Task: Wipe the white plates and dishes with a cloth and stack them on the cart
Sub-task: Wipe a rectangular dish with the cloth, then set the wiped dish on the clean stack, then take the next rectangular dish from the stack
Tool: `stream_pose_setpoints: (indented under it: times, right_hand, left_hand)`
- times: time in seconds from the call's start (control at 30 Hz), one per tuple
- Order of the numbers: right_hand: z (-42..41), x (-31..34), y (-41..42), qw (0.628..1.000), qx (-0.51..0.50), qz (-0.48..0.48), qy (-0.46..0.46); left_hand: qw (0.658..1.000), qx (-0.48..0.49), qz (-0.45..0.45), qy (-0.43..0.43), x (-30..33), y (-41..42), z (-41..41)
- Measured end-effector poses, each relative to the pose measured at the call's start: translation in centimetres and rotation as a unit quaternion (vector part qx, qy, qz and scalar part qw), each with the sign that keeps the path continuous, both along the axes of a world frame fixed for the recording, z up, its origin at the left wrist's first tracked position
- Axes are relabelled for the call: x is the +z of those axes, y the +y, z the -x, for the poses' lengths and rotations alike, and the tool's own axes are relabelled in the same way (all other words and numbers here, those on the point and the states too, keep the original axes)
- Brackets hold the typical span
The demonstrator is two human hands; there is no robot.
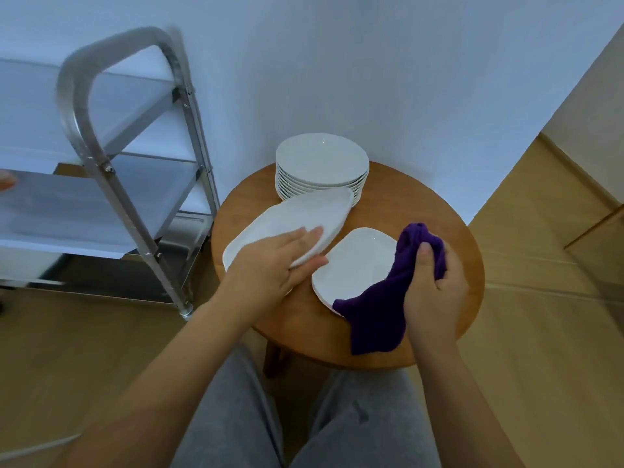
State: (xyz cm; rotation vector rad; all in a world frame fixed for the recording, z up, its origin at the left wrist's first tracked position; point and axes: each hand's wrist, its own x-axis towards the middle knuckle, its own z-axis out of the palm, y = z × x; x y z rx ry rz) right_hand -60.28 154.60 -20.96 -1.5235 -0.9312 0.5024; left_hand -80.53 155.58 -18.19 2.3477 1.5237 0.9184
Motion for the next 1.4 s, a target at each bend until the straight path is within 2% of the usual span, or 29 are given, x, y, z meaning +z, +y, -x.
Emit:
stream_pose_setpoints:
  times: [0.1, 0.3, 0.43, 0.6, 0.67, 0.77, 0.93, 1.03, 1.13, 1.2, 1.3, 1.33, 1.4]
  right_hand:
    - [0.0, -0.5, 0.1, 1.000, -0.009, 0.014, 0.015]
    - [0.1, -1.0, 0.1, 0.999, -0.015, 0.027, 0.042]
    - [0.3, -1.0, 0.5, 0.998, -0.016, 0.028, 0.046]
    - [0.9, -1.3, 0.9, 0.998, -0.013, 0.040, 0.049]
    - [0.9, -1.4, 0.9, 0.997, -0.012, 0.045, 0.054]
    - [0.9, -1.6, 0.9, 0.997, -0.009, 0.054, 0.063]
    - [1.4, -1.9, 1.0, 0.996, 0.009, 0.067, 0.065]
    - [1.6, -2.0, 1.1, 0.995, 0.013, 0.073, 0.070]
    - [1.6, -1.9, 1.2, 0.994, 0.009, 0.074, 0.074]
    - [1.3, -1.9, 1.2, 0.994, 0.002, 0.073, 0.077]
    - [1.0, -1.8, 1.4, 0.994, -0.007, 0.072, 0.082]
    - [0.9, -1.8, 1.5, 0.994, -0.008, 0.072, 0.085]
    - [0.7, -1.6, 1.6, 0.993, -0.008, 0.070, 0.096]
  left_hand:
    - [0.988, -0.036, 0.067, 0.133, -2.5, 1.5, 1.1]
    - [0.984, -0.102, 0.025, 0.146, -5.0, 2.2, 1.8]
    - [0.991, -0.057, 0.034, 0.120, -5.6, 2.9, 1.8]
    - [0.975, -0.124, -0.035, 0.180, -6.2, 2.7, 1.4]
    - [0.974, -0.113, -0.016, 0.198, -7.2, 2.5, 2.1]
    - [0.982, -0.050, 0.049, 0.178, -8.7, 2.4, 3.8]
    - [0.985, 0.087, 0.093, 0.118, -9.4, 3.1, 4.9]
    - [0.974, 0.089, 0.152, 0.144, -9.4, 3.7, 5.1]
    - [0.964, 0.126, 0.167, 0.164, -9.4, 4.6, 4.8]
    - [0.972, 0.143, 0.129, 0.135, -9.1, 4.4, 3.5]
    - [0.994, 0.100, -0.035, 0.022, -9.0, 2.5, -0.2]
    - [0.996, 0.087, -0.031, 0.004, -8.8, 1.8, -1.7]
    - [0.990, 0.098, 0.106, 0.003, -8.9, 1.7, -4.3]
